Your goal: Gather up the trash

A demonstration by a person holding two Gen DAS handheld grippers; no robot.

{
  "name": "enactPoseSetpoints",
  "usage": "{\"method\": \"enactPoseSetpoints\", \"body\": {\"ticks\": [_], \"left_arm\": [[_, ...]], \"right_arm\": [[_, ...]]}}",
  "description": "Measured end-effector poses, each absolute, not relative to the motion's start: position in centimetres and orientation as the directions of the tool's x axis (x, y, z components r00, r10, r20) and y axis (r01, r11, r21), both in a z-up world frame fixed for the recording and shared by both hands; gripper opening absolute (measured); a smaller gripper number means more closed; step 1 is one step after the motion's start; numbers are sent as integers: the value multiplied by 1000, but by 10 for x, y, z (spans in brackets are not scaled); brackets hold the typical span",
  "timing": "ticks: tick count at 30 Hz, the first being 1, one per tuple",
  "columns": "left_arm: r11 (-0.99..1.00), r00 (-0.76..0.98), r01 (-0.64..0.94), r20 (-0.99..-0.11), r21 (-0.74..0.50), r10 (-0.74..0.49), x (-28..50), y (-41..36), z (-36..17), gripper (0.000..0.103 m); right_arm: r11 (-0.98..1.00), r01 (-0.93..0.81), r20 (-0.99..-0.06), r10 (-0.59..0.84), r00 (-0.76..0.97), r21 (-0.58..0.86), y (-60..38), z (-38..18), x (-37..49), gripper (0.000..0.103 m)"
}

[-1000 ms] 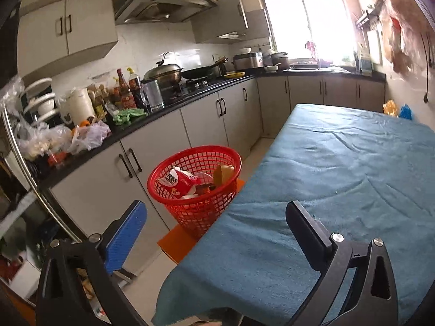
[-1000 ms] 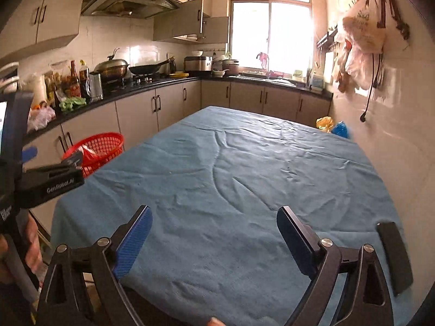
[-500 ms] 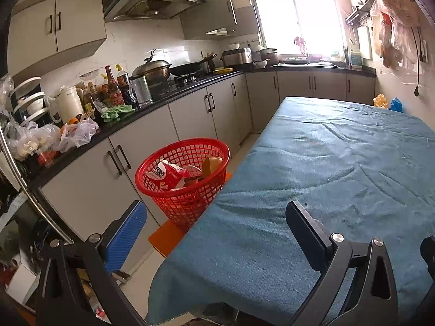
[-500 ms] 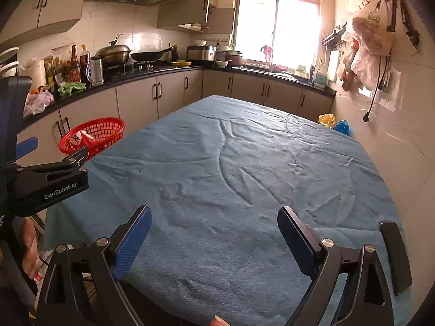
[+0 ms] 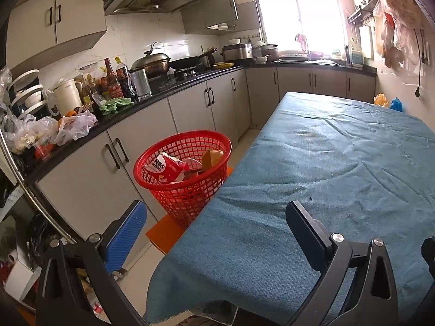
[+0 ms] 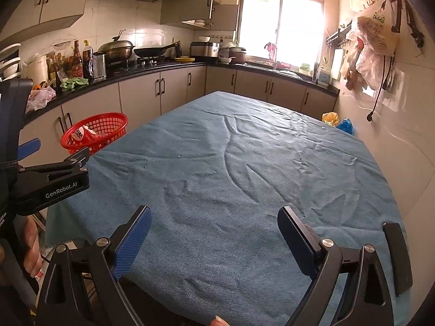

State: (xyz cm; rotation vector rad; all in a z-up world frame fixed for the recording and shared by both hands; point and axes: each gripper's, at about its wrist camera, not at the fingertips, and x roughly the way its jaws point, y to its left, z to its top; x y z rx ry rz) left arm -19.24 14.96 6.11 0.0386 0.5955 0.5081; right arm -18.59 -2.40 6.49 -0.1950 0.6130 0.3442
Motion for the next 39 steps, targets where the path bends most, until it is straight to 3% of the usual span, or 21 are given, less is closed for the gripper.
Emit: {"method": "enactPoseSetpoints", "body": {"ticks": [27,39], "left_arm": [[878,706,-445,-534,176,465,-191,151,58,102],[970,733,-183,-636,160,243,-130,89,50,102]], "right_arm": [[926,-373,-606,260,752,-65,-24,59,-183,96],[984,-168,-665,160,730,52,-90,54,-127,96]]}}
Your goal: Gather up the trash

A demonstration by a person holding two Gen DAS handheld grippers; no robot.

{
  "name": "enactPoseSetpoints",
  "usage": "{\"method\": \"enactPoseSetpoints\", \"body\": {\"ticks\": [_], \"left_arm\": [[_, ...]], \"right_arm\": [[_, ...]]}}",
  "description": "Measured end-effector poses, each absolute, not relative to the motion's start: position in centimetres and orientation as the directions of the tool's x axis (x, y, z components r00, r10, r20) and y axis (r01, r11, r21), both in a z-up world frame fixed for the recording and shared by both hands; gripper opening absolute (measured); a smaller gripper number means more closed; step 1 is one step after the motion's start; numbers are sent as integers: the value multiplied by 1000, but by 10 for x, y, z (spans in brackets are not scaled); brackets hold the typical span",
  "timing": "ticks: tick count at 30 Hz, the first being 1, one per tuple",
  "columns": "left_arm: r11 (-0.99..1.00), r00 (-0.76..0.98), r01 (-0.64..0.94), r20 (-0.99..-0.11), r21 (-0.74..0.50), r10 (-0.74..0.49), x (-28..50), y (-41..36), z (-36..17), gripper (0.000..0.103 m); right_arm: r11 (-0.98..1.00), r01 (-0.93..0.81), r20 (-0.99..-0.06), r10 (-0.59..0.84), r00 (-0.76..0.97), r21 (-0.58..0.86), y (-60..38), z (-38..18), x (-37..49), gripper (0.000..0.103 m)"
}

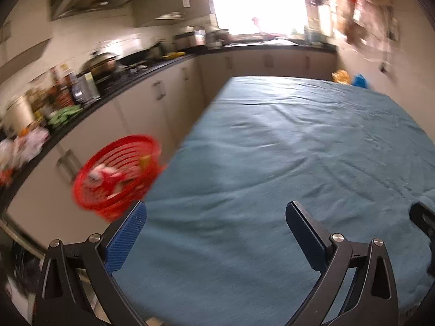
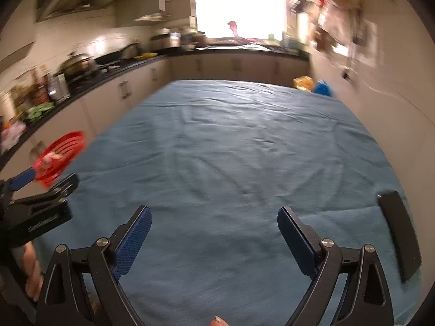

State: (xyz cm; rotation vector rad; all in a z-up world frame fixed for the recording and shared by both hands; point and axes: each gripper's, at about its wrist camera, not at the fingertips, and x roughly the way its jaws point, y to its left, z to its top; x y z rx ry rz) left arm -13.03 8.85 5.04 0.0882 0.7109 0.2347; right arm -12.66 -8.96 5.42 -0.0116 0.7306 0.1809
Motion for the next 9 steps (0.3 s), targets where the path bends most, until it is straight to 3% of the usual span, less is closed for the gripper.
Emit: {"method": "enactPoseSetpoints", "body": {"ticks": [5,9], "left_arm": [[997,656,-4,-753,75,59,-81,36,34,102],[995,561,77,-828,63,9,-45,0,15,102]], "right_arm": [[1000,-11,-738,21,674,19,-137,37,-76,97],[998,61,-806,-20,592,19,-168,18,-41,97]]}}
